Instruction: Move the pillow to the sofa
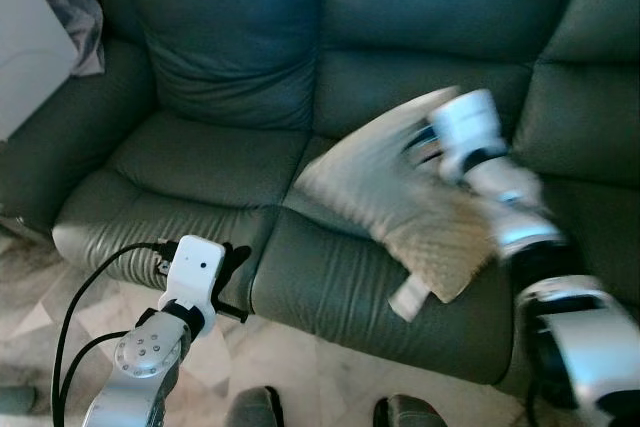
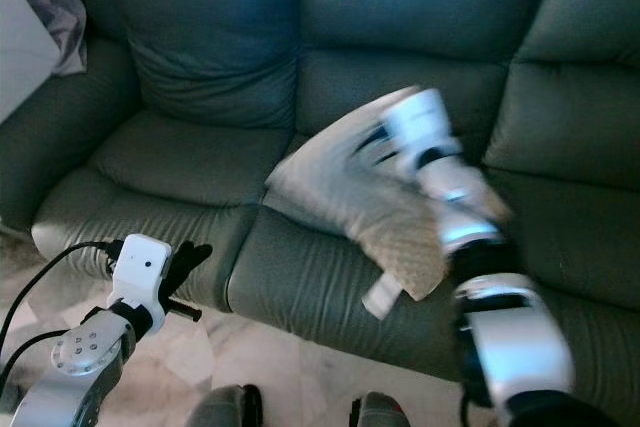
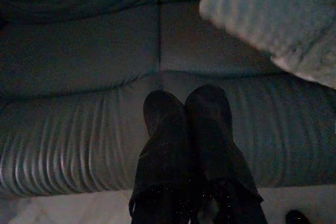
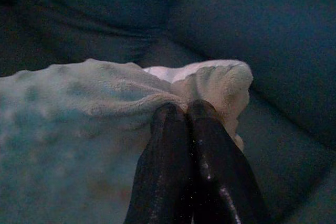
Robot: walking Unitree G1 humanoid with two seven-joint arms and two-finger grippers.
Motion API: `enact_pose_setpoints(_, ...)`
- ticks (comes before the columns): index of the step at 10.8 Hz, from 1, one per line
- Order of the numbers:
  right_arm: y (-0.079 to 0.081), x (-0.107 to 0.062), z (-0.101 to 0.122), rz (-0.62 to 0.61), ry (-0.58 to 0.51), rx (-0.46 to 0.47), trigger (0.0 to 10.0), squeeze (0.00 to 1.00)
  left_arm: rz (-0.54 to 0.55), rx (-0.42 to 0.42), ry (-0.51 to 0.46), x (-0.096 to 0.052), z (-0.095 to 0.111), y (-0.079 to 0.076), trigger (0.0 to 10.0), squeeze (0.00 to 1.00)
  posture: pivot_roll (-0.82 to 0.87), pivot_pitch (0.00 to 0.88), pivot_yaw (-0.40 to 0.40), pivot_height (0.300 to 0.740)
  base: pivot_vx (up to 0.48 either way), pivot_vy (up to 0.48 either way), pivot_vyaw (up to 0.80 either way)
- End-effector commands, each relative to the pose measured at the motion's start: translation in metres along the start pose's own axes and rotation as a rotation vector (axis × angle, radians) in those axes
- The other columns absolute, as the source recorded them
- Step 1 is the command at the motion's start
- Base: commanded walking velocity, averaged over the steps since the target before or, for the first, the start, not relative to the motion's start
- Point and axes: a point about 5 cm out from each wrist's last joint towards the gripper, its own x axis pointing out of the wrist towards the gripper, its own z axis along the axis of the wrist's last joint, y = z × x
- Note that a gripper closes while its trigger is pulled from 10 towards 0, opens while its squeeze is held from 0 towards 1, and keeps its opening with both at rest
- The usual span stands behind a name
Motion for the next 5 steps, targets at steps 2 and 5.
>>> enact_pose_setpoints(2, 0.022, -0.002, -0.006, 0.1, -0.008, -0.04, 10.0, 0.0, 0.01, 0.015, 0.023, -0.005, -0.001, 0.001, 10.0, 0.0, 0.07, 0.179, 0.085, 0.74, 0.0, 0.0, 0.0)
enact_pose_setpoints(5, 0.044, -0.009, -0.027, 0.186, 0.074, -0.063, 10.0, 0.0, -0.011, 0.003, 0.05, -0.002, -0.004, -0.003, 10.0, 0.0, 0.06, 0.177, 0.075, 0.74, 0.0, 0.0, 0.0)
